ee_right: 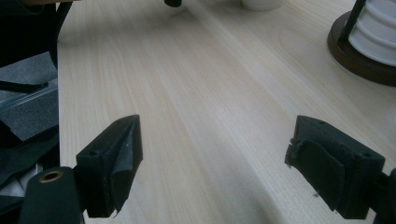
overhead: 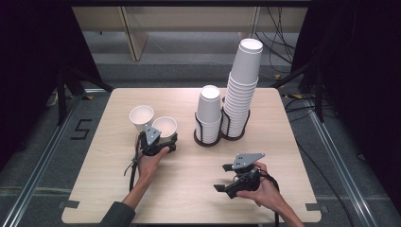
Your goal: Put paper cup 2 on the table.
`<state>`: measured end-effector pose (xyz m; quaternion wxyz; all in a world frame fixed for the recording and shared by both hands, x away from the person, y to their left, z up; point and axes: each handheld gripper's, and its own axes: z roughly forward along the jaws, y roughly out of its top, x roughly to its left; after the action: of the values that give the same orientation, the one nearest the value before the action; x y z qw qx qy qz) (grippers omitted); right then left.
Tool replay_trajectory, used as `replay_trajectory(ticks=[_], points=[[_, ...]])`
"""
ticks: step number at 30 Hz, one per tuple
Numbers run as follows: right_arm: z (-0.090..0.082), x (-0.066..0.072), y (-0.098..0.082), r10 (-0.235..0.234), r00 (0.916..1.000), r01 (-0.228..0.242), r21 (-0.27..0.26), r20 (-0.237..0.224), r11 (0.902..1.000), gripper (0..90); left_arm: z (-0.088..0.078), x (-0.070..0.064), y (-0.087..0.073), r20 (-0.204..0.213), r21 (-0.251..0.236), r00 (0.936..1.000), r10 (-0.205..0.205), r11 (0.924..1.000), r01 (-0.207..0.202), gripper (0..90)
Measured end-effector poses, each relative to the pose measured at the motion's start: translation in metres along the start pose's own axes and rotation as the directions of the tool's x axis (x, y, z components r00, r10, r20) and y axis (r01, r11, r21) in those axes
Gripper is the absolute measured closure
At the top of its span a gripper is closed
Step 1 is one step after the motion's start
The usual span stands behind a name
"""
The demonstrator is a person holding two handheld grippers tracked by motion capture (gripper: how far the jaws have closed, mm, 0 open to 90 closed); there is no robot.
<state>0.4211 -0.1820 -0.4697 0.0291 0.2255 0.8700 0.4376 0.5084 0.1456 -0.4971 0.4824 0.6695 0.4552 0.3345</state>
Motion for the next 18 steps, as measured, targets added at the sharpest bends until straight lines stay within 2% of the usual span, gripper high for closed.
replay_trajectory(ticks=[4,7,14,18], points=[[-0.001,-0.0003,0.0002,-0.008,0.9999,0.008,-0.004,0.01,1.0,17.7,-0.0009,0.0004,0.0002,-0.001,0.006,1.0,0.0,1.0,0.0,11.9],[-0.0005,0.0001,0.0001,0.001,1.0,-0.001,-0.001,-0.001,1.0,17.7,-0.0013,0.0014,-0.0003,0.005,0.015,1.0,0.0,0.9999,0.0,12.1],[-0.0008,0.0003,0.0002,-0.001,1.0,0.001,-0.001,0.0,1.0,17.6,-0.0037,0.0044,-0.0032,0.009,0.031,0.9998,0.019,0.9993,-0.019,12.9],[-0.0004,0.0005,0.0001,0.0,1.0,0.0,-0.002,0.001,1.0,17.6,-0.006,0.0066,-0.007,0.016,0.062,0.9995,0.029,0.9976,-0.03,14.0]])
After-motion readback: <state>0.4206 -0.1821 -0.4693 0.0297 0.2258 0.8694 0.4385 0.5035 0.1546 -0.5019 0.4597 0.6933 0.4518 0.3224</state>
